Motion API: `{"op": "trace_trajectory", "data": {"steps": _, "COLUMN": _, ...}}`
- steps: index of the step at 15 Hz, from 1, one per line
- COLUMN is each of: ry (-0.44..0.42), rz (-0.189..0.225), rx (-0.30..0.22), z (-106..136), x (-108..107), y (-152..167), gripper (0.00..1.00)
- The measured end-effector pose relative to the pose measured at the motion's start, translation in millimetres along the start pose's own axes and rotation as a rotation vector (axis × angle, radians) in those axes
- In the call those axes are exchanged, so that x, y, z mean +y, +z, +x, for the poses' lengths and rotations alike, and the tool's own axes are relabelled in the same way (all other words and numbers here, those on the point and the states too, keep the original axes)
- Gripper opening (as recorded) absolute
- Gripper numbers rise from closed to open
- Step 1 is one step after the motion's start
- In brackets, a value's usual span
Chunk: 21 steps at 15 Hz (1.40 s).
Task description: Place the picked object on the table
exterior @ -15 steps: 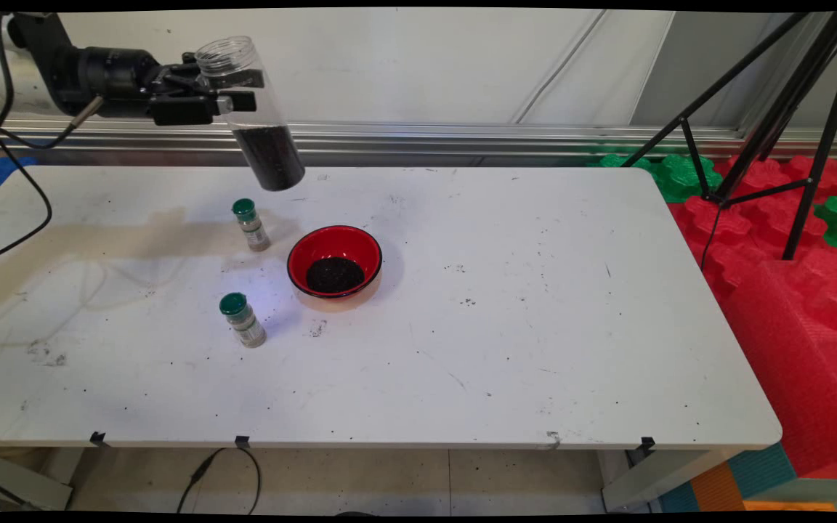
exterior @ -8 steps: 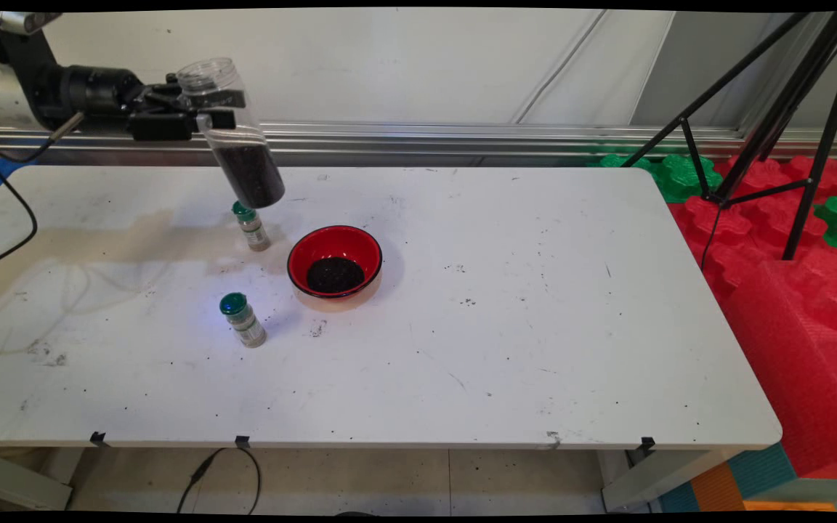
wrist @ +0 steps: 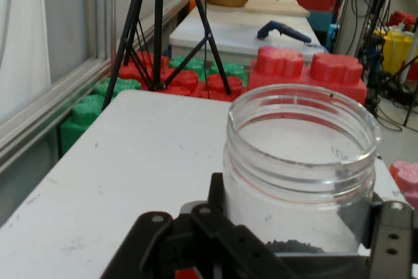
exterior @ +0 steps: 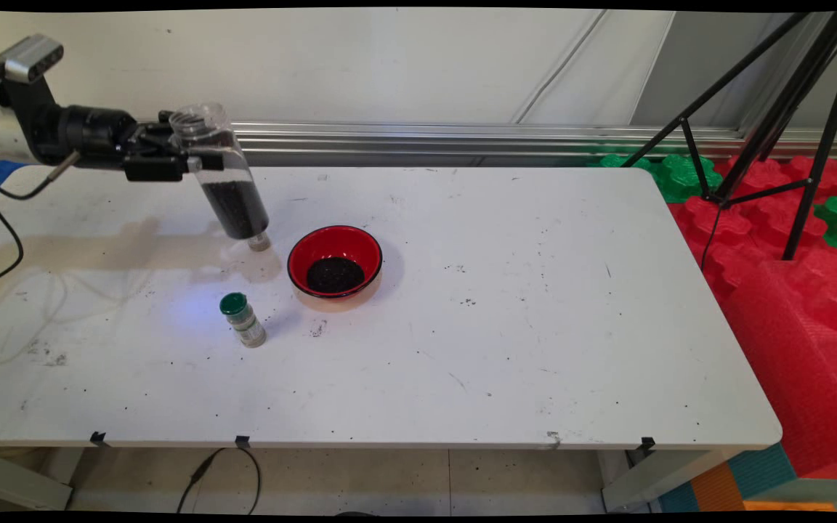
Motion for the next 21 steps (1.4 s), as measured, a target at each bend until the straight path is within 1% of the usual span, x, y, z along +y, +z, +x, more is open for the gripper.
{"op": "trace_trajectory", "data": {"steps": 8, "ry": 0.02, "rz": -0.004, "rx": -0.052, "z": -45, "x": 3, "y": -3, "gripper": 0.0}}
{"op": "trace_trajectory", "data": {"steps": 16, "ry": 0.035, "rz": -0.001, "rx": -0.099, "z": -79, "x": 2, "y": -2, "gripper": 0.0}}
{"op": "trace_trajectory", "data": {"steps": 21, "ry": 0.048, "rz": 0.0, "rx": -0.12, "z": -95, "x": 2, "y": 0, "gripper": 0.0}}
